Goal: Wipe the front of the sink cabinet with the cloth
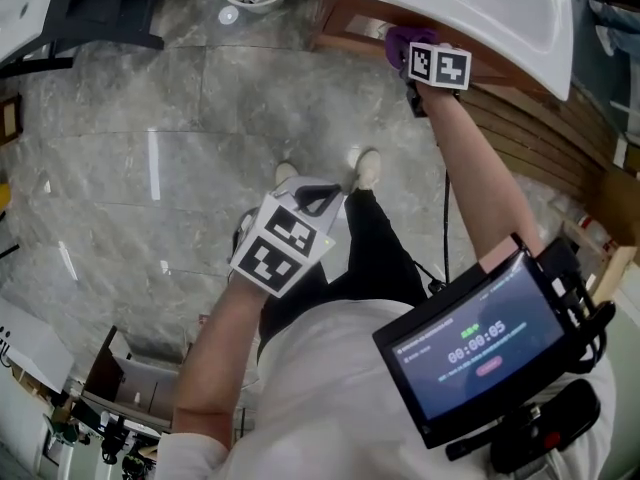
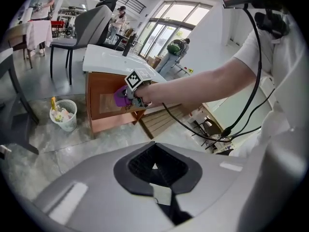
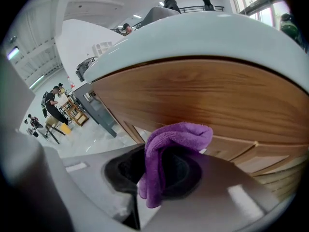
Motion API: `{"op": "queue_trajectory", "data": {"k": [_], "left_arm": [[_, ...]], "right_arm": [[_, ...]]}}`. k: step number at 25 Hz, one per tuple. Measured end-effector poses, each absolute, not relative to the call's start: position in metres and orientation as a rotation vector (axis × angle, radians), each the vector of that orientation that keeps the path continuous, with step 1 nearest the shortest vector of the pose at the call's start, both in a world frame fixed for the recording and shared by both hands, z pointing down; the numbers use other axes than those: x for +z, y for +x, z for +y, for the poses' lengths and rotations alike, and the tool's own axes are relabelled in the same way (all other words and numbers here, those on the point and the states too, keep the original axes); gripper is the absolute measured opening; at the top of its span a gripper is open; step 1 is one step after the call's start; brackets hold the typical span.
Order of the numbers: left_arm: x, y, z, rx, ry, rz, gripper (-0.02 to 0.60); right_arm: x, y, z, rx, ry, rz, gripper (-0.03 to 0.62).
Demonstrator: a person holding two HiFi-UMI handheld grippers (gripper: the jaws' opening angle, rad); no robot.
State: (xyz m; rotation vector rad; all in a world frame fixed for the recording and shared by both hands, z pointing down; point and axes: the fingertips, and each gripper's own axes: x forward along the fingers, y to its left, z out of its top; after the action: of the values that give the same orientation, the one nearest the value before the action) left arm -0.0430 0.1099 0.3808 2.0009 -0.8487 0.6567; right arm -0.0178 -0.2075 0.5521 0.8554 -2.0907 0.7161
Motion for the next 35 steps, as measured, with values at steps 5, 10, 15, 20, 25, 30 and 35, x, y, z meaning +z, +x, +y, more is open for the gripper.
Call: {"op": "queue_trajectory", "data": {"k": [5, 10, 15, 20, 25, 30, 35], "left_arm": [[0.385, -0.061, 0.119, 0.637, 1.979, -0.875, 0.005], [0.388, -0.075, 0.13, 0.627, 1.961, -0.892, 0.005], [0.39, -0.08, 0.138, 0.615, 1.944, -0.904, 0.005], [0.393, -0.084, 0.145, 0.614, 1.938, -0.905, 0.005], [0.395, -0.065, 0.14, 0.637, 1.962, -0.86, 0.005], [0.392, -0.03, 0.121, 0.656, 2.03, -0.791, 0.005], [0.39, 0.015, 0.098, 0.666, 2.07, -0.741, 0.005]], "right_arm": [[0.554, -0.064, -0.196, 0.703, 0.792, -2.117, 0.072], [0.553, -0.106, -0.186, 0.719, 0.743, -2.154, 0.072], [0.55, -0.139, -0.177, 0.813, 0.705, -2.191, 0.072], [0.538, -0.164, -0.164, 0.785, 0.634, -2.249, 0.072], [0.532, -0.136, -0.153, 0.822, 0.654, -2.261, 0.072], [0.527, -0.062, -0.15, 0.894, 0.732, -2.271, 0.072], [0.533, 0.043, -0.158, 0.916, 0.844, -2.228, 0.072]]}}
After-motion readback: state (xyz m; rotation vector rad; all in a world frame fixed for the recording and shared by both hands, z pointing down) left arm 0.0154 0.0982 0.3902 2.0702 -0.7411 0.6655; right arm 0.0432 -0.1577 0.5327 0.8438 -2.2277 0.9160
